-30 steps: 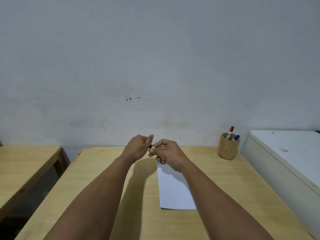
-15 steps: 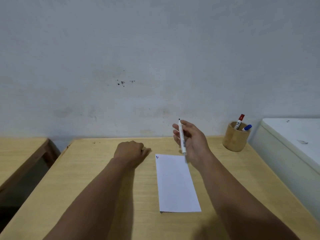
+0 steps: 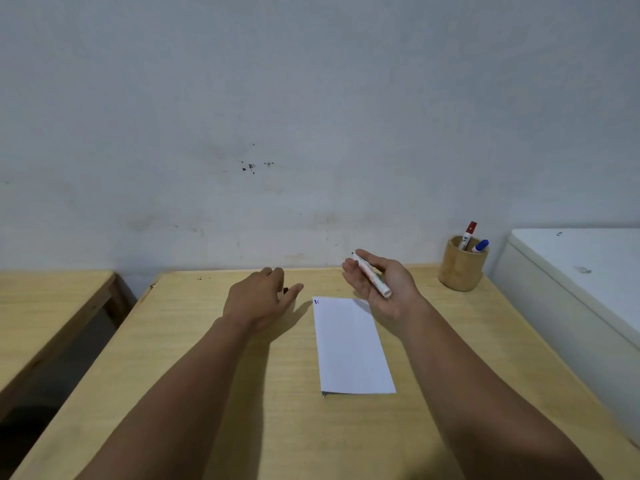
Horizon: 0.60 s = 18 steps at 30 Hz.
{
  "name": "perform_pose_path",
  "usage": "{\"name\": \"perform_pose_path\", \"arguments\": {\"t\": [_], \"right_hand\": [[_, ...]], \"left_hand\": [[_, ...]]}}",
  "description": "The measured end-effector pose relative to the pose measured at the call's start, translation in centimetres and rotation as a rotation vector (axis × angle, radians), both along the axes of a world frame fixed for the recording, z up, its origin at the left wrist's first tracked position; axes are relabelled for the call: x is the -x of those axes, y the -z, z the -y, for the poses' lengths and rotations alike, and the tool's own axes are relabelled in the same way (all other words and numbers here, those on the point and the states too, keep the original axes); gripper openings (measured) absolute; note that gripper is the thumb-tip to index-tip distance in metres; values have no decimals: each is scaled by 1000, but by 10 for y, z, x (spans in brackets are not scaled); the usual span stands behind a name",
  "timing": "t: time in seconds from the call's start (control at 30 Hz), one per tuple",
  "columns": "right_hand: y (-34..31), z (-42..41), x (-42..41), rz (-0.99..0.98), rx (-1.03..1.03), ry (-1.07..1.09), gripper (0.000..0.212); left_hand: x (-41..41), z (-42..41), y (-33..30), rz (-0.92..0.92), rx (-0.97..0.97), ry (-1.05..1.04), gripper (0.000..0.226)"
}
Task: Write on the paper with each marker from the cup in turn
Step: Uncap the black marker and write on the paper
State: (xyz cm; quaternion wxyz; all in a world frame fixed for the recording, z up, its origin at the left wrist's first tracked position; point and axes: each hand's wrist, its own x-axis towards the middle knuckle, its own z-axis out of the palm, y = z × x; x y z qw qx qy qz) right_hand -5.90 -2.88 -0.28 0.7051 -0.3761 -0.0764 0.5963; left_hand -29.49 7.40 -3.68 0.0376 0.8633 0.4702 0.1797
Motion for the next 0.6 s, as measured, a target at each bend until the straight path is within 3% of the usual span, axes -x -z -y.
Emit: {"name": "perform_pose_path", "arguments": {"t": [0.17,0.23,0.3,0.37,0.47,0.6], "right_hand": [[-4,18,11,-74,-80,-106,41],[-4,23,17,-42,-97,-139,37],[-5,26,25,112,-53,-129,23],[-5,24,33,301,39,-99,29],[-2,14,42,535,169,5,33],[9,1,50,704,177,58,19]], "left_hand": [[10,30,2,54,3,114,34],[11,41,6,76,23,148,34],[10,55,11,119,32,171,45],[9,67,14,126,86,214,62],[9,76,17,-32,232,284,95],[11,73,26,-68,219,318,98]]}}
